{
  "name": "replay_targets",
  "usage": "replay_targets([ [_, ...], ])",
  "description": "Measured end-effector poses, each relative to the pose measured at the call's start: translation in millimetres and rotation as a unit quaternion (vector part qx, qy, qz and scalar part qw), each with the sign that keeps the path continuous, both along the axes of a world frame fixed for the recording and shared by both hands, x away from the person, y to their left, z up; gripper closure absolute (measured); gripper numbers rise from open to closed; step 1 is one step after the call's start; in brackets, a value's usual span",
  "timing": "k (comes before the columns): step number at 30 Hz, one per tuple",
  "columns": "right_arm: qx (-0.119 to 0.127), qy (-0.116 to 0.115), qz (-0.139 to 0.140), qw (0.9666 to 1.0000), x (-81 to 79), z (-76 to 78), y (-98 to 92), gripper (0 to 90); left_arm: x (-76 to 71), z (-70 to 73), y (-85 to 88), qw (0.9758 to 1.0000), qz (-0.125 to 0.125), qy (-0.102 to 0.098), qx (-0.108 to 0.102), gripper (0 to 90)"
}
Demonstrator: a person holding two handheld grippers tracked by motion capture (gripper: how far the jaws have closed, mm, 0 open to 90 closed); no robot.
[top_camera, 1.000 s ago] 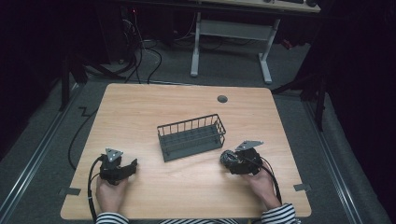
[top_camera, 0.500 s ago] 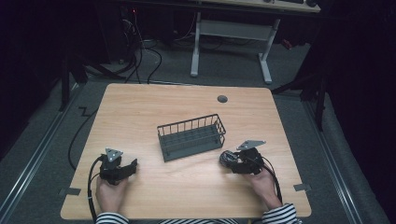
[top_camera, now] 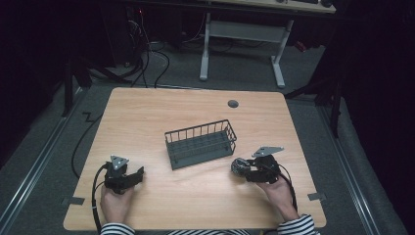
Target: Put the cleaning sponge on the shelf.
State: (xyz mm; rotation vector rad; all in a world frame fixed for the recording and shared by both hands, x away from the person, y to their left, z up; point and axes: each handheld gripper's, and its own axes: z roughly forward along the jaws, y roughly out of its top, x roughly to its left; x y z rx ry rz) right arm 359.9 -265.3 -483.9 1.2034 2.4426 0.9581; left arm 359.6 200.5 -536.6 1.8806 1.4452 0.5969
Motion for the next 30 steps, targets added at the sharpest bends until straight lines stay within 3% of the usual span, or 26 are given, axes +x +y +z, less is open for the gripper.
replay_targets([
  [17, 0.041, -0.008, 0.012, 0.9991, 1.1, 33.3, -6.6, 45.4, 0.0, 0.0, -0.1, 1.0, 0.0, 0.0, 0.0, 29.2],
  [30, 0.069, -0.021, 0.025, 0.9971, 14.5, 68.6, -6.1, 45.4, 0.0, 0.0, 0.5, 1.0, -0.001, 0.0, -0.002, 29.1],
])
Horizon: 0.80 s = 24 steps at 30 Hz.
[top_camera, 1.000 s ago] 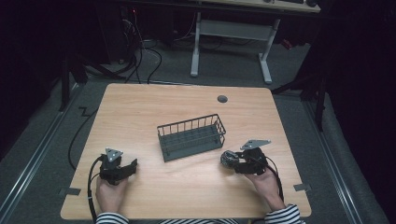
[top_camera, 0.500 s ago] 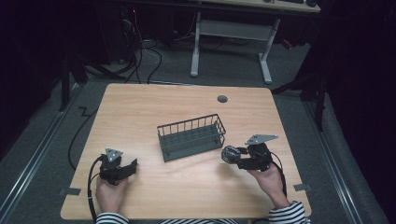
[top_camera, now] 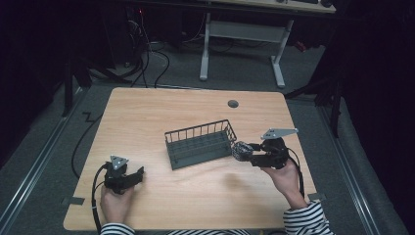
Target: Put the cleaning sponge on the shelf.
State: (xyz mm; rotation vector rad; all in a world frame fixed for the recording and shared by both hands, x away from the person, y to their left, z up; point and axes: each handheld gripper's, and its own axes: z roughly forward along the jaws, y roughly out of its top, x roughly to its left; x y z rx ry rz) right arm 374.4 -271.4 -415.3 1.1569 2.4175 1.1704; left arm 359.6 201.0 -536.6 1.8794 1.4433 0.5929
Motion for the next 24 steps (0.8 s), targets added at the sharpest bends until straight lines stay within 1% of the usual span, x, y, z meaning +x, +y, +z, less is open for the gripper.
replay_targets([
  [5, 0.012, -0.002, 0.005, 0.9999, 8.8, 12.1, 2.0, 45.4, 0.0, 0.0, 0.0, 1.0, 0.0, 0.0, 0.0, 29.1],
  [12, 0.014, -0.005, 0.01, 0.9998, 23.4, 26.7, 9.8, 45.4, 0.0, 0.0, -0.1, 1.0, 0.0, 0.0, 0.0, 28.9],
  [17, 0.012, -0.008, 0.014, 0.9998, 33.6, 31.8, 19.3, 45.3, 0.0, 0.0, -0.1, 1.0, 0.0, 0.001, 0.0, 28.7],
  [19, 0.009, -0.012, 0.015, 0.9998, 37.0, 33.4, 23.9, 45.3, 0.0, -0.2, -1.0, 1.0, 0.0, -0.001, 0.004, 28.7],
  [21, 0.006, -0.012, 0.018, 0.9997, 41.6, 33.8, 29.3, 45.3, 0.0, 0.1, -1.7, 1.0, -0.003, 0.001, 0.009, 28.5],
  [24, 0.0, -0.009, 0.02, 0.9998, 49.4, 33.8, 37.8, 45.3, 0.0, 0.1, -1.7, 1.0, -0.003, 0.001, 0.009, 28.3],
])
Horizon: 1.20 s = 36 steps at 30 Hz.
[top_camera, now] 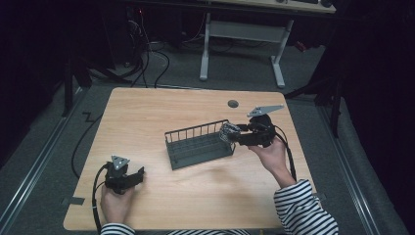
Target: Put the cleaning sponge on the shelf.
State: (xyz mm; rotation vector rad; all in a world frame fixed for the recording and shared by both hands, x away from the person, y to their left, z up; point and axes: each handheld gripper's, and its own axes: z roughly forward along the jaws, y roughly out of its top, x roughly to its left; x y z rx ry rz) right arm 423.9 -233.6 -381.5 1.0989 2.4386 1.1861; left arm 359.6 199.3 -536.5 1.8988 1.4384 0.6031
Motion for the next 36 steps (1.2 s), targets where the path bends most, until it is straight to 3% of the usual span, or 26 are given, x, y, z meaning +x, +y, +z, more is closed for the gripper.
replay_targets([
  [11, -0.007, 0.012, -0.003, 0.9999, 24.7, -5.3, 22.5, 45.1, 0.1, -0.1, 0.1, 1.0, 0.0, -0.001, -0.001, 28.0],
  [36, -0.052, 0.057, -0.023, 0.9968, 58.7, -45.6, 46.0, 44.0, 0.2, -0.2, -0.7, 1.0, -0.002, 0.0, 0.002, 27.5],
])
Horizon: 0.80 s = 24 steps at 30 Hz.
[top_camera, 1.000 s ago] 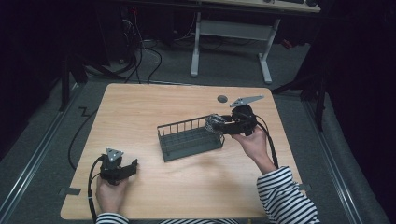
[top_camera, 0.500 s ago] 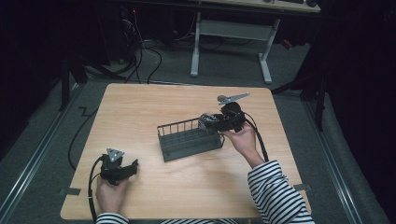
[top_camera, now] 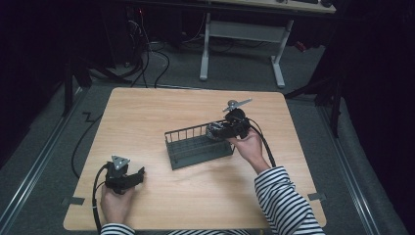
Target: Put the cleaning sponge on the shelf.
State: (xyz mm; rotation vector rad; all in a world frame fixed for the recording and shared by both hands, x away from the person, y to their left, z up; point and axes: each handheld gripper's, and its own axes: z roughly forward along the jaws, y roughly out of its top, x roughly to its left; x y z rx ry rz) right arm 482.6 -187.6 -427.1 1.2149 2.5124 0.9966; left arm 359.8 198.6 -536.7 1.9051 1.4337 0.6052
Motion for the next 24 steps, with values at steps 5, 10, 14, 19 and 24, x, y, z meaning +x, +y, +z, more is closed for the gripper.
replay_targets([
  [5, -0.008, 0.006, 0.0, 1.0, 2.0, -3.4, 1.1, 42.4, 0.0, 0.0, 0.0, 1.0, 0.0, 0.0, 0.0, 27.5],
  [10, -0.017, 0.011, 0.005, 0.9998, 2.8, -7.2, 2.6, 42.2, 0.0, 0.0, 0.0, 1.0, 0.0, 0.0, 0.0, 27.5],
  [14, -0.015, 0.01, 0.01, 0.9998, 1.6, -7.0, 3.3, 39.7, 0.0, 0.0, 0.0, 1.0, 0.0, 0.0, 0.0, 27.5],
  [19, -0.012, -0.006, 0.014, 0.9998, -3.7, -0.7, 0.7, 36.9, 0.0, 0.0, 0.1, 1.0, 0.0, 0.0, 0.0, 27.5],
  [24, -0.012, -0.025, 0.007, 0.9996, -10.8, 11.0, -10.7, 36.9, 0.0, 0.0, 0.2, 1.0, 0.0, 0.0, -0.001, 27.4],
])
